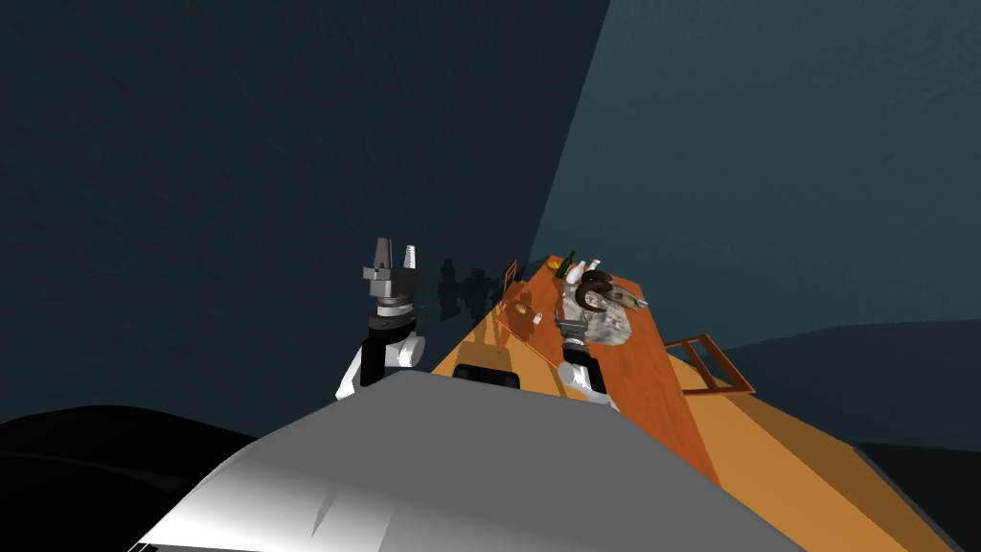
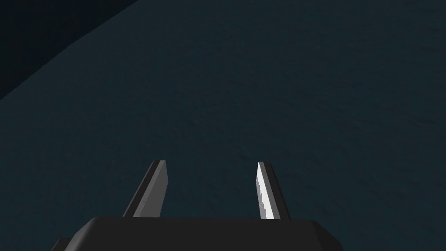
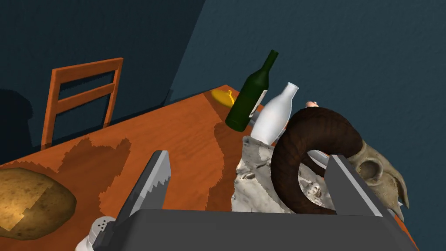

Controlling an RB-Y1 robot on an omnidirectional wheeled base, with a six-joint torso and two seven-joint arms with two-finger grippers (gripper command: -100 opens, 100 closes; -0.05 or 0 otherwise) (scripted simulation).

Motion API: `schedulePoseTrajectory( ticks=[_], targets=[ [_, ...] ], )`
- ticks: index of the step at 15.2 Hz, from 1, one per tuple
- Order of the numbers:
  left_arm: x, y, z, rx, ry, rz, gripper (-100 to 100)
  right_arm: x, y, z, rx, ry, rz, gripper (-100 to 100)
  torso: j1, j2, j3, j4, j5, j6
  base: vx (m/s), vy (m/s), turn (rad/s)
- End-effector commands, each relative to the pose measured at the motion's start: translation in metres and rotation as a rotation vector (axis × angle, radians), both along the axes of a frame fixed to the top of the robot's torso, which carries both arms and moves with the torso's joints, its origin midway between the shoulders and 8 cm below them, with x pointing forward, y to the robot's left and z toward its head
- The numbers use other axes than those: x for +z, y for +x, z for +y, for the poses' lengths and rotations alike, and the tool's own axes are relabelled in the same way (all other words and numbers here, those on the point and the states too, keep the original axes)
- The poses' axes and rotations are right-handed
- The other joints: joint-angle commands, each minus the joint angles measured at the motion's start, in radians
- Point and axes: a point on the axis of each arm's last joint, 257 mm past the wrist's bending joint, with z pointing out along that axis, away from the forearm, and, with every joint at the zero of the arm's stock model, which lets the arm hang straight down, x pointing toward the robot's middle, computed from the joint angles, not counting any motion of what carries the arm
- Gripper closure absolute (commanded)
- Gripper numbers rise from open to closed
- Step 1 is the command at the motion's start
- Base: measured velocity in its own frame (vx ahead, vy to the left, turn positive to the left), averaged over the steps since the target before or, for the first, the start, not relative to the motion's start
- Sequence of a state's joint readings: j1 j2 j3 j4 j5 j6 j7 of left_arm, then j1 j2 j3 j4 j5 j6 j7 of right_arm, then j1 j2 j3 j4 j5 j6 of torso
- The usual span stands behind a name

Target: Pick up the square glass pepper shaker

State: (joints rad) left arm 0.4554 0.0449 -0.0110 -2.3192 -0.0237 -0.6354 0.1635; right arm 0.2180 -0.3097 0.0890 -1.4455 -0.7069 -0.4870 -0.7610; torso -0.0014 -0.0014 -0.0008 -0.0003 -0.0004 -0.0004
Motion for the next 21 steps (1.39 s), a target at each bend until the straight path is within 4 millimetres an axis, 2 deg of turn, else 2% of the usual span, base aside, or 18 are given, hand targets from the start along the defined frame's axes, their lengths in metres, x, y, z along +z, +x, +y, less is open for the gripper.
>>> schedulePoseTrajectory(
  ticks=[1,3,4,5,6,8,9,10,13,21],
  targets=[
    [0.0,0.0,0.0,0.0,0.0,0.0,0,-0.018,-0.002,-0.005,-0.014,0.057,0.026,-100,0.0,0.0,0.0,0.0,0.0,0.0,-0.002,-0.019,0.193],
    [0.0,0.0,0.0,0.0,0.0,0.0,0,-0.036,-0.002,-0.013,-0.034,0.128,0.049,-100,0.0,0.0,0.0,0.0,0.0,0.0,-0.004,-0.026,0.252],
    [0.0,0.0,0.0,0.0,0.0,0.0,0,-0.036,-0.002,-0.013,-0.034,0.128,0.049,-100,0.0,0.0,0.0,0.0,0.0,0.0,0.0,-0.023,0.102],
    [0.0,0.0,0.0,0.0,0.0,0.0,0,-0.046,-0.001,-0.018,-0.049,0.199,0.054,-100,0.0,0.0,0.0,0.0,0.0,0.001,0.0,-0.019,0.14],
    [0.0,0.0,0.0,0.0,0.0,0.0,0,-0.054,-0.004,-0.021,-0.056,0.197,0.07,-100,0.0,0.0,0.0,0.0,0.0,0.0,-0.001,-0.02,0.194],
    [0.0,0.0,0.0,0.0,0.0,0.0,0,-0.062,-0.003,-0.025,-0.071,0.267,0.07,-100,0.0,0.0,0.0,0.0,0.0,0.001,-0.004,-0.016,0.165],
    [0.0,0.0,0.0,0.0,0.0,0.0,0,-0.071,-0.006,-0.028,-0.08,0.264,0.089,-100,0.001,0.0,0.0,0.0,0.0,0.0,-0.005,-0.02,0.233],
    [0.0,0.0,0.0,0.0,0.0,0.0,0,-0.071,-0.006,-0.028,-0.08,0.264,0.089,-100,0.0,0.0,0.0,0.0,0.0,0.0,-0.001,-0.019,0.063],
    [0.0,0.0,0.0,0.0,0.0,0.0,0,-0.098,-0.01,-0.04,-0.128,0.391,0.111,-100,0.0,0.0,0.0,0.0,0.0,0.0,-0.003,-0.02,0.197],
    [0.0,0.0,0.0,0.0,0.0,0.0,0,-0.145,-0.026,-0.059,-0.222,0.558,0.156,-100,0.0,0.0,0.0,0.0,0.0,0.0,-0.004,-0.022,0.18]
  ],
)
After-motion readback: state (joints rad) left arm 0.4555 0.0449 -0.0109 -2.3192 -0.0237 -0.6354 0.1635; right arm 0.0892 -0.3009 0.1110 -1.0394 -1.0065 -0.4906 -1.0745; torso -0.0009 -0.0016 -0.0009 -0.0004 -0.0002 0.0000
